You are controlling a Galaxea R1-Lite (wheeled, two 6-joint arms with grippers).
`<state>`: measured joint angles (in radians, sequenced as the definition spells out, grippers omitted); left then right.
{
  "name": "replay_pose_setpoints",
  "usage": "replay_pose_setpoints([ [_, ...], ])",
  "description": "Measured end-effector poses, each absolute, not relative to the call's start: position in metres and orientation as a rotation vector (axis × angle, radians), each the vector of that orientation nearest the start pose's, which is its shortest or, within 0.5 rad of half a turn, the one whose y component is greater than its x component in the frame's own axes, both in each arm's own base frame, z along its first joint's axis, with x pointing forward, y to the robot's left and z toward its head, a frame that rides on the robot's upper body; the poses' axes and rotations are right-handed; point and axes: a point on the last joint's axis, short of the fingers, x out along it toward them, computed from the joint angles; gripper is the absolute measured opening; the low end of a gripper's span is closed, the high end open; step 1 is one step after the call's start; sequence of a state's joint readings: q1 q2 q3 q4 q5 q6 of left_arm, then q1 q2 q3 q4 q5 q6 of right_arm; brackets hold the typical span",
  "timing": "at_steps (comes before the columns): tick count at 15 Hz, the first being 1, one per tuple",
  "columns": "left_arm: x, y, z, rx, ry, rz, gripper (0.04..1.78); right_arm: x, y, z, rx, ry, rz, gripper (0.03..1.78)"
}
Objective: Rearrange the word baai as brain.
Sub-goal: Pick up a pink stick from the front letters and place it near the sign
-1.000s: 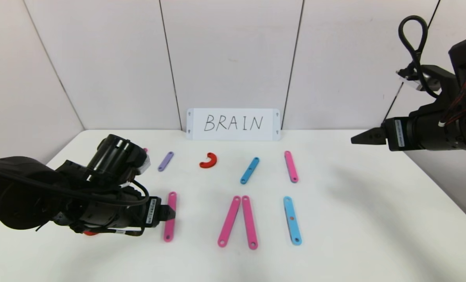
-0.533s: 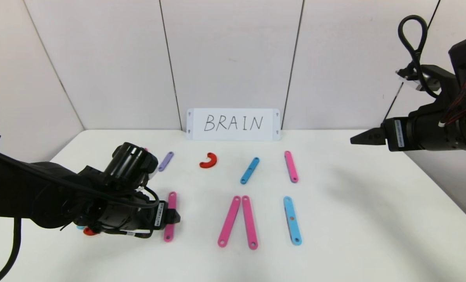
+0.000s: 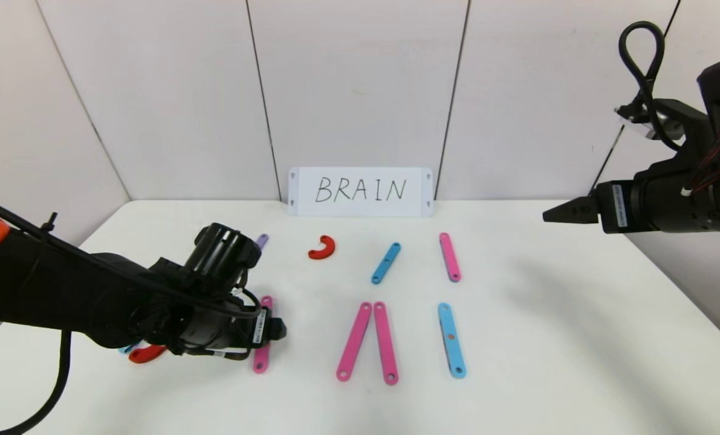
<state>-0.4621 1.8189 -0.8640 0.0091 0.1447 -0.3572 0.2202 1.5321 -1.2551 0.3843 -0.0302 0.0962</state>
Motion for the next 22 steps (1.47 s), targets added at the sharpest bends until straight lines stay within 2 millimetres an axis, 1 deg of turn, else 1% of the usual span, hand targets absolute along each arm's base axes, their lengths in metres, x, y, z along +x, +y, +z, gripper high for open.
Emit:
replay_pose_setpoints([
  [3,0.264,-0.135,0.102,-0.013,0.959,-0.112,1.73,0.251,0.056,0.262,0.01,0.663,0.151,1.74],
  [9,0.263,-0.139,0.102,-0.005,0.961,-0.124,1.73,0.251,0.056,0.262,0.004,0.664,0.155,1.74],
  [11,0.263,-0.14,0.102,-0.003,0.959,-0.127,1.67,0.251,0.056,0.262,0.004,0.665,0.156,1.74],
  [13,0.262,-0.139,0.104,-0.005,0.954,-0.129,1.51,0.251,0.057,0.261,0.003,0.665,0.158,1.74],
  [14,0.262,-0.14,0.104,-0.004,0.951,-0.131,1.39,0.251,0.057,0.261,0.002,0.665,0.159,1.74],
  [16,0.26,-0.142,0.105,-0.001,0.949,-0.139,1.07,0.251,0.058,0.261,0.001,0.666,0.16,1.74],
  [17,0.259,-0.143,0.106,0.001,0.948,-0.142,0.86,0.251,0.058,0.261,0.002,0.665,0.16,1.74],
  [19,0.257,-0.145,0.105,0.007,0.951,-0.151,0.51,0.25,0.057,0.262,0.002,0.664,0.16,1.74],
  [20,0.257,-0.145,0.105,0.009,0.951,-0.152,0.38,0.25,0.057,0.262,0.003,0.66,0.158,1.74],
  [21,0.257,-0.145,0.105,0.01,0.952,-0.151,0.31,0.25,0.057,0.263,0.004,0.653,0.157,1.74],
  [22,0.256,-0.146,0.104,0.011,0.952,-0.15,0.3,0.25,0.057,0.264,0.006,0.648,0.157,1.74],
])
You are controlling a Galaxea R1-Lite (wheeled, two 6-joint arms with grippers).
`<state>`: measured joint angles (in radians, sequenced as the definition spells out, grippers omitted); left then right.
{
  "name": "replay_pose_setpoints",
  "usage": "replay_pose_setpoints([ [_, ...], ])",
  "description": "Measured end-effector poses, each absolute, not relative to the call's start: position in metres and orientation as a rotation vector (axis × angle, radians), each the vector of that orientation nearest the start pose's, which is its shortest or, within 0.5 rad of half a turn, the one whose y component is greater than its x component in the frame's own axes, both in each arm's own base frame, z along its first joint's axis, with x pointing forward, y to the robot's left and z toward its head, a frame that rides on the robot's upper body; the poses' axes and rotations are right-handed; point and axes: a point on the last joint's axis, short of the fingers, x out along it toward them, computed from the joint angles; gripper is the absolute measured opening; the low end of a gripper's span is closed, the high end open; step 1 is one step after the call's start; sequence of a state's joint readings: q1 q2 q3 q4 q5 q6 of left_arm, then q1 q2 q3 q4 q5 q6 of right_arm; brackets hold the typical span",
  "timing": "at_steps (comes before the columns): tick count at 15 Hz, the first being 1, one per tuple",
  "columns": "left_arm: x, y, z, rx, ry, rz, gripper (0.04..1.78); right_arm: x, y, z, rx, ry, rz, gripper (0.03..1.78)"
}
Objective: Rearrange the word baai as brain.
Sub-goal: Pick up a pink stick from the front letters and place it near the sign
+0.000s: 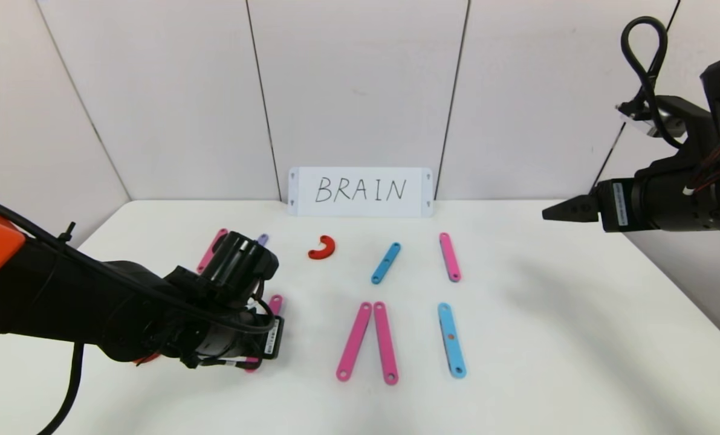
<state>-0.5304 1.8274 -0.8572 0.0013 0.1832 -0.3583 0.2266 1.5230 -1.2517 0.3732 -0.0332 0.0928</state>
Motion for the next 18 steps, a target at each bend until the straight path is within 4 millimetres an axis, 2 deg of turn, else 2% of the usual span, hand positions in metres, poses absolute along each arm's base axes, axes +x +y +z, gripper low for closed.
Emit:
replay_pose_setpoints([
  [8,0.263,-0.147,0.11,0.027,0.894,-0.112,0.3,0.248,0.056,0.266,0.008,0.639,0.157,1.74],
  [13,0.289,-0.162,0.135,0.027,0.719,-0.167,0.3,0.248,0.056,0.265,0.007,0.643,0.158,1.74],
  [18,0.323,-0.183,0.139,0.011,0.669,-0.207,0.3,0.251,0.057,0.261,0.004,0.657,0.161,1.74],
])
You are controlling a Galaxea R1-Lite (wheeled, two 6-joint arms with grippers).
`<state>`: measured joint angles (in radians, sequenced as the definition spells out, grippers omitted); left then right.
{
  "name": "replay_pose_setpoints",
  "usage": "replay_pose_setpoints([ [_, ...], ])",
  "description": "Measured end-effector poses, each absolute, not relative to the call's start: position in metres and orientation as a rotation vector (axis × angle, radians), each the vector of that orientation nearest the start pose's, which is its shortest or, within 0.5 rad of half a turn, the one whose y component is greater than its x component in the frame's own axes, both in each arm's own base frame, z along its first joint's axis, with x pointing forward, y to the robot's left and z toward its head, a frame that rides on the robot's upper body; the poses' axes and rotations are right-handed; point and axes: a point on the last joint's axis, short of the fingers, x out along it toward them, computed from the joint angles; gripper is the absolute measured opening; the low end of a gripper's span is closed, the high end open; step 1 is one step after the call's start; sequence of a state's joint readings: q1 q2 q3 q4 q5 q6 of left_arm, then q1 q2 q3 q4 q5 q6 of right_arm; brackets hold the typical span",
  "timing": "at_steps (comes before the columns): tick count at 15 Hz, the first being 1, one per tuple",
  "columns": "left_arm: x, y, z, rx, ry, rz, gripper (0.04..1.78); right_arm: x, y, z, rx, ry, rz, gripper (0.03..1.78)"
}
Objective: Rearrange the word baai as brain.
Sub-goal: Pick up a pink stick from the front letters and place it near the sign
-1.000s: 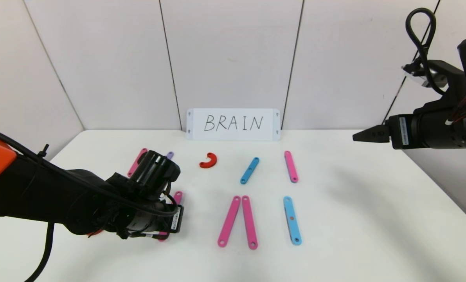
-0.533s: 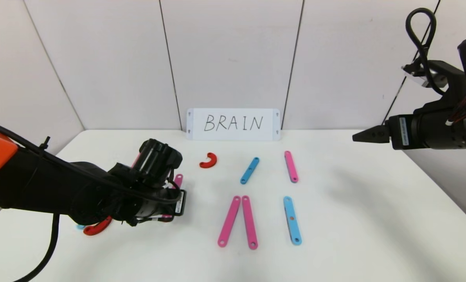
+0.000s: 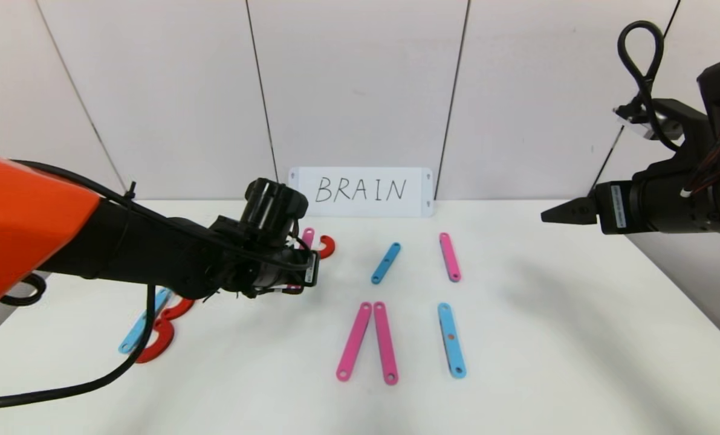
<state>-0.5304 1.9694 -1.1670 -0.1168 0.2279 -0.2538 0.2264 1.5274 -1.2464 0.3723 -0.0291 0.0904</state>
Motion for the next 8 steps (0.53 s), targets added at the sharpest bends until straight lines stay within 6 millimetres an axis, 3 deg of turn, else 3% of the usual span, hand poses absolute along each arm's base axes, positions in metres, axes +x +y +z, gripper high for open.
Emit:
replay_pose_setpoints([
  [5,0.352,-0.209,0.134,0.006,0.643,-0.272,0.3,0.252,0.057,0.26,0.003,0.661,0.161,1.74],
  [8,0.357,-0.228,0.126,0.019,0.649,-0.306,0.3,0.252,0.057,0.26,0.003,0.661,0.159,1.74],
])
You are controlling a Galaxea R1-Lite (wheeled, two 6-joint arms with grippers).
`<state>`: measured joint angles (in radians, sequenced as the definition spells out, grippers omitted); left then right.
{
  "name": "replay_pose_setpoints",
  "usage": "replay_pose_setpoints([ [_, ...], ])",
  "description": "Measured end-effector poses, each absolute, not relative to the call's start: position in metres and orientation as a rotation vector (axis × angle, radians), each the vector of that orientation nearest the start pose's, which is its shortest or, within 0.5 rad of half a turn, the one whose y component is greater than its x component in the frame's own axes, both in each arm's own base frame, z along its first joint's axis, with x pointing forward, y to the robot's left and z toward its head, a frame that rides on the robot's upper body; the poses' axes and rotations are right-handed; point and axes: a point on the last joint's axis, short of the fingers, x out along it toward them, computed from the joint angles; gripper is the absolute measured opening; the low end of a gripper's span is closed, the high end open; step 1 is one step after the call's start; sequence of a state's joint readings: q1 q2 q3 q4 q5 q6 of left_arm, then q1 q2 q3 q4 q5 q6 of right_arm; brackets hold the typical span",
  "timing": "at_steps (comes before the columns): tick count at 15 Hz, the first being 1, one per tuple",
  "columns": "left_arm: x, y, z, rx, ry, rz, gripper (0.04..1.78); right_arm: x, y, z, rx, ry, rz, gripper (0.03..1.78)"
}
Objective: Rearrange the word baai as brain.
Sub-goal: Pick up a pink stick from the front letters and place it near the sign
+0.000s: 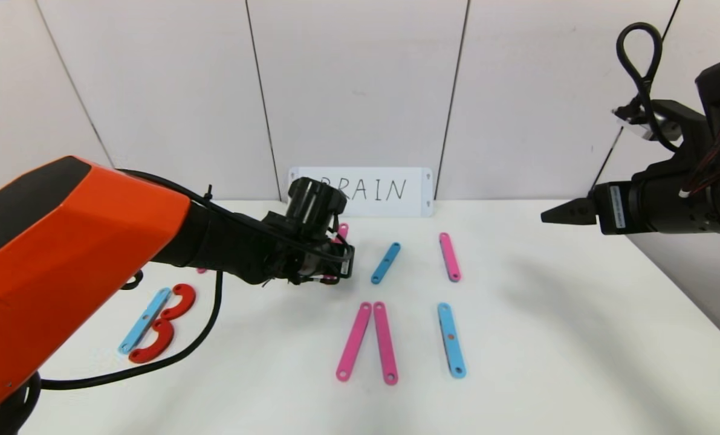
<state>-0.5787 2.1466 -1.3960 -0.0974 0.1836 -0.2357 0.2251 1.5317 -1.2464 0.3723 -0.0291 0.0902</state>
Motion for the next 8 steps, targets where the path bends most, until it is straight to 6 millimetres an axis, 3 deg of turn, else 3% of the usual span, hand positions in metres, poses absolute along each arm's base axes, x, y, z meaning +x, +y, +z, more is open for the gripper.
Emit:
replay_pose_setpoints([
  [8,0.366,-0.251,0.118,0.031,0.653,-0.335,0.3,0.25,0.056,0.263,0.004,0.653,0.159,1.74],
])
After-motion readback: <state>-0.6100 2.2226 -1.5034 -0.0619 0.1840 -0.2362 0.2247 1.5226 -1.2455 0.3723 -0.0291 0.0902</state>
